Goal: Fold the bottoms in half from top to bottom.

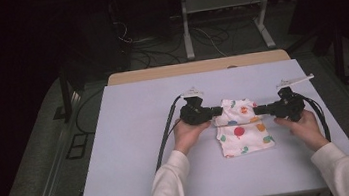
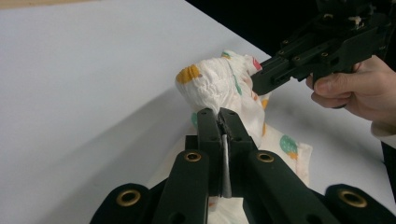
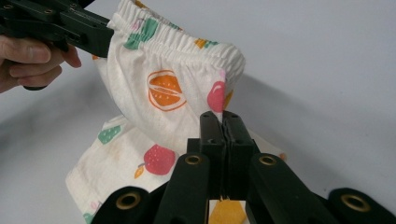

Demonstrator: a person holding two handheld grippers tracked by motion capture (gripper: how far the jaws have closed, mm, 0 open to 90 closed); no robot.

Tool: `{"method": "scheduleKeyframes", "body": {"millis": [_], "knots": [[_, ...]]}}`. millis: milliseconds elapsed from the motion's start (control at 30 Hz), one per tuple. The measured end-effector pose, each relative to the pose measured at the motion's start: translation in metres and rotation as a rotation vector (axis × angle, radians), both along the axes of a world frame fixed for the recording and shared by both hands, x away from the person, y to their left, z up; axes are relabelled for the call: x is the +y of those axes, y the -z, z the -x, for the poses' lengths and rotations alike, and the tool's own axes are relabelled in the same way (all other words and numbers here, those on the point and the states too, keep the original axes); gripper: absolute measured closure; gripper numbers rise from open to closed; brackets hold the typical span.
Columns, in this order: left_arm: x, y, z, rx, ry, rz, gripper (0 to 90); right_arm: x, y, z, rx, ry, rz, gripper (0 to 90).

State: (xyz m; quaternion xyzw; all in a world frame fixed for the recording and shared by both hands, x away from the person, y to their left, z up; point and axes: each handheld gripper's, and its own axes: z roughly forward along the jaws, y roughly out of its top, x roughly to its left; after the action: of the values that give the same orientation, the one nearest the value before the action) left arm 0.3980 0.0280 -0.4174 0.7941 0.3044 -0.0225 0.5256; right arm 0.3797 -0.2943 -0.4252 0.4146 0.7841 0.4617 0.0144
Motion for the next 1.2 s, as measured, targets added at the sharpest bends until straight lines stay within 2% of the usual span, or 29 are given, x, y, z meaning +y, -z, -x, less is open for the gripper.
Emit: {"method": "scheduleKeyframes", "body": {"millis": [400,567,833,900,1000,1033,1100,1200], "knots": [[0.001,0.012,0.009,0.013,0.01,0.005,87.6,0.001,0.004,0.004,0.012,-0.016,0.027,86.8],[-0.002,0.015,0.011,0.015,0.02,-0.009,87.4,0.001,0.005,0.005,0.024,-0.014,0.038,86.8],[-0.004,0.022,0.017,-0.002,0.044,-0.034,87.4,0.0,0.011,0.006,0.079,-0.027,0.053,85.6],[-0.004,0.024,0.018,-0.002,0.048,-0.035,87.5,0.0,0.011,0.007,0.094,-0.028,0.056,83.0],[-0.005,0.027,0.02,-0.006,0.053,-0.034,87.6,-0.002,0.012,0.008,0.108,-0.045,0.05,66.9],[-0.005,0.027,0.02,-0.01,0.058,-0.036,87.6,-0.004,0.012,0.008,0.111,-0.052,0.026,63.0],[-0.005,0.027,0.02,-0.016,0.06,-0.037,87.6,-0.007,0.011,0.008,0.122,-0.033,0.005,56.0],[-0.005,0.027,0.023,-0.023,0.062,-0.035,87.6,-0.009,0.006,0.006,0.105,0.016,-0.009,51.1]]}}
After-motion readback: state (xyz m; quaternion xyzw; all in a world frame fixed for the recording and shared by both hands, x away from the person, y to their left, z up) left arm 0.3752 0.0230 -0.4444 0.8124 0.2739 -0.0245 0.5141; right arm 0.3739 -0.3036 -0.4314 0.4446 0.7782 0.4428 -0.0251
